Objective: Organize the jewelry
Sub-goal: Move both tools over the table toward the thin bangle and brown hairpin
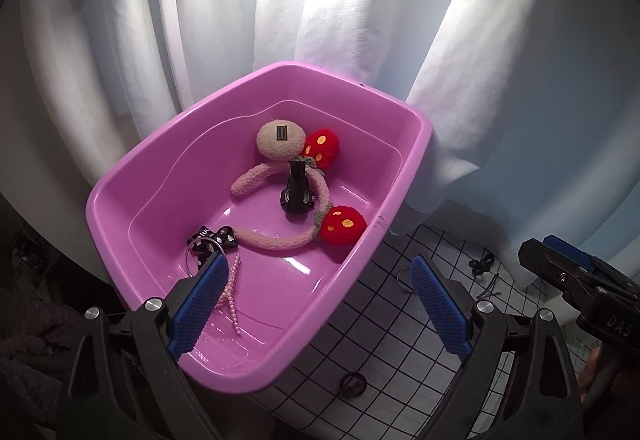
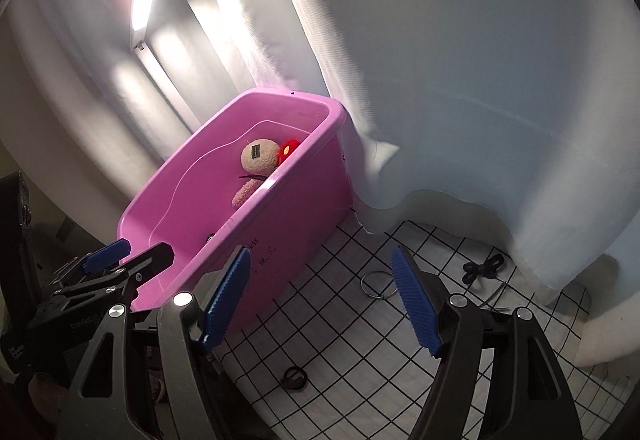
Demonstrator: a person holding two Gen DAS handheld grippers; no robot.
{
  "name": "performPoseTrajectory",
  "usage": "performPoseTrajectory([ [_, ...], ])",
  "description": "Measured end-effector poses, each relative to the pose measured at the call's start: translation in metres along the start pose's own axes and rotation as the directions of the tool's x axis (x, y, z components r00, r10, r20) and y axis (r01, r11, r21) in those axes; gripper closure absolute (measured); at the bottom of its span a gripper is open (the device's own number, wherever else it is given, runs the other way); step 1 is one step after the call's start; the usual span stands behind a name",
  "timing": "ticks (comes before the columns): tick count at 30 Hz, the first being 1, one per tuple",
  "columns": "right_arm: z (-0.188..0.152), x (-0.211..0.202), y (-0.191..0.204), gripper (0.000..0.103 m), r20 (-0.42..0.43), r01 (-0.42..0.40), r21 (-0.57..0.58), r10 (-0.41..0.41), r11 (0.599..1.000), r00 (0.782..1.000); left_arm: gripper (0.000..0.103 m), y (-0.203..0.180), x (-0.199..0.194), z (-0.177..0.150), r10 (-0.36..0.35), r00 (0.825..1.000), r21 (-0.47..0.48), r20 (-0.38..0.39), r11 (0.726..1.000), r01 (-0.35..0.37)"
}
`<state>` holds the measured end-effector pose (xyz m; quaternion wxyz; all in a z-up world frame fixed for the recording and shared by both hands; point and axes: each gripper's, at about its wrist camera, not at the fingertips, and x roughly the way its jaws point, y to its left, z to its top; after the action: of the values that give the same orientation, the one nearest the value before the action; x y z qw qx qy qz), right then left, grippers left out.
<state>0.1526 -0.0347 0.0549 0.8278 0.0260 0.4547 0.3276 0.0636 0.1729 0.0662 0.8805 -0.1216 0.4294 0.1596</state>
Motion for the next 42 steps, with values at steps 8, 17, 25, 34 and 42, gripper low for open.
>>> performPoseTrajectory([
  [8,-0.049,-0.037,-0.058,0.033,0.043,0.065,0.087,-0.069,0.994,0.997,0.009,-0.028,-0.001,-0.022,-0.030,1.000,0.051,0.010,0.998,0.029],
  [17,-0.112,-0.051,-0.108,0.033,0.017,0.127,0.189,-0.132,0.974,0.991,0.008,-0.058,0.018,-0.063,-0.072,0.997,0.098,-0.023,0.992,0.074],
  [25,-0.137,-0.050,-0.132,0.033,0.002,0.135,0.214,-0.139,0.967,0.990,0.008,-0.083,0.041,-0.091,-0.066,0.996,0.096,-0.059,0.993,0.072],
  [34,-0.146,-0.037,-0.156,0.033,-0.001,0.104,0.178,-0.105,0.979,0.994,0.008,-0.107,0.059,-0.114,0.005,0.997,0.079,-0.081,0.997,0.002],
  [42,-0.138,-0.005,-0.167,0.033,-0.013,0.086,0.163,-0.085,0.983,0.996,0.008,-0.119,0.084,-0.117,0.035,0.994,0.071,-0.104,0.997,-0.028],
])
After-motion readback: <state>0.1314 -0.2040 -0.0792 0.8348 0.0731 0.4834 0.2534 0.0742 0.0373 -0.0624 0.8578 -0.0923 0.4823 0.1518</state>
